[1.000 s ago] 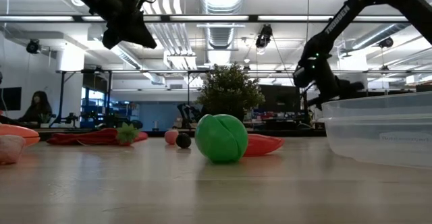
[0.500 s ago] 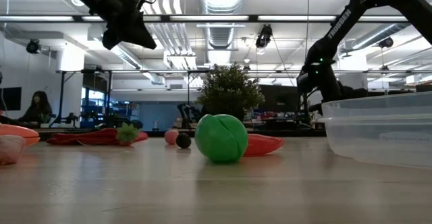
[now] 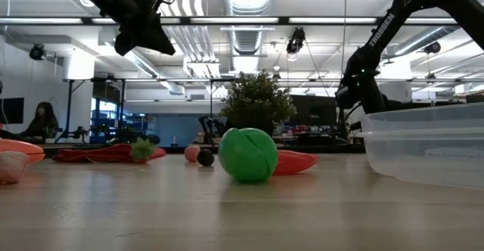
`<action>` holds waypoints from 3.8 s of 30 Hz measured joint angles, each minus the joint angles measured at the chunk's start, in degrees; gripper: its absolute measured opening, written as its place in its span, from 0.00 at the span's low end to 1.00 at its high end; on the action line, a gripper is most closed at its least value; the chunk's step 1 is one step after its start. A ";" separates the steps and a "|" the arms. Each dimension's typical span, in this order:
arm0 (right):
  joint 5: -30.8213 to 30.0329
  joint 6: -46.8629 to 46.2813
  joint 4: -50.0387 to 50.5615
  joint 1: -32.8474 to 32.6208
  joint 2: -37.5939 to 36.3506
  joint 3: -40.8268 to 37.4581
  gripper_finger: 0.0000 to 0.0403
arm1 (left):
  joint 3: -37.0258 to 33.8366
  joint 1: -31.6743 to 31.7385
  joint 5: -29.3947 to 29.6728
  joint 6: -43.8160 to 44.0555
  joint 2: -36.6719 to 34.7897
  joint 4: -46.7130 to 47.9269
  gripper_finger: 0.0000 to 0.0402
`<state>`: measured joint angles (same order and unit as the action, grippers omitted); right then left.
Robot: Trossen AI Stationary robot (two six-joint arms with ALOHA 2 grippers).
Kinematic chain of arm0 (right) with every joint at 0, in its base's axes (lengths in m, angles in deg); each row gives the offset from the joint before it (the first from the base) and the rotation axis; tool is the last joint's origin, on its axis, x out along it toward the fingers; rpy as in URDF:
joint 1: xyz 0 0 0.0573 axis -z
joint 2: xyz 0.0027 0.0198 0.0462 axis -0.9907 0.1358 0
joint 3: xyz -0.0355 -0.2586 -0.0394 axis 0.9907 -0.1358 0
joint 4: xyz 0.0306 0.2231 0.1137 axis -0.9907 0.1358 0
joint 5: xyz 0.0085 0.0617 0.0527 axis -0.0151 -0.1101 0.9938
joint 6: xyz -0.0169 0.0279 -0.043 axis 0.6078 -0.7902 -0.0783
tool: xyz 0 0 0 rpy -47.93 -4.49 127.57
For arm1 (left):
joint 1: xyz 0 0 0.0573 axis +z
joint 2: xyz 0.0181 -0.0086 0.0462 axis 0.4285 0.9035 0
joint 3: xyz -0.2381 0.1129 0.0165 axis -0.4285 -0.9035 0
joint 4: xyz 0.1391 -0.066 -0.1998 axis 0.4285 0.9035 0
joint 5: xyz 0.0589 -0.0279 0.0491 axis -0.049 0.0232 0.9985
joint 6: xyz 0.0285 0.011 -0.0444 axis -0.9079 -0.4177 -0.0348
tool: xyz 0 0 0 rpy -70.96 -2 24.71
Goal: Pick and placing Produce into tupperware
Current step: Put the top pink peach into the transparent bin
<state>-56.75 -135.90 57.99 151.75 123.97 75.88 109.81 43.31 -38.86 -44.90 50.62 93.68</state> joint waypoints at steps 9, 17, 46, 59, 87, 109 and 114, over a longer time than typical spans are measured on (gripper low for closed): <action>-0.33 0.05 -0.19 -0.28 0.00 -0.67 0.55 | 0.00 0.00 -0.02 0.04 0.00 0.02 0.00; -2.01 -2.58 -0.41 -0.25 -0.02 -1.31 0.54 | 0.00 0.00 -0.26 0.09 -0.13 0.00 0.00; -3.69 -2.38 0.66 -1.73 -0.22 -3.27 0.22 | -0.81 2.82 2.62 1.47 -0.72 0.18 0.00; -4.29 -5.15 5.10 -14.37 -8.50 -2.89 0.22 | -2.01 3.17 1.74 -10.64 -0.98 4.94 0.00; 7.52 -20.21 15.50 -81.46 -31.82 -3.32 0.22 | -9.56 3.15 -1.22 -13.97 -12.08 7.67 0.00; 11.96 -25.07 5.06 -99.51 -16.11 -3.52 0.21 | -9.44 3.06 -9.36 -5.91 -11.06 5.76 0.00; 11.29 -25.72 4.76 -99.51 -15.95 -4.99 0.22 | -9.44 3.06 -9.43 -5.81 -11.23 5.57 0.00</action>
<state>-45.46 -161.63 62.76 52.24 108.01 70.89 100.37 46.37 -48.29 -50.71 39.39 99.25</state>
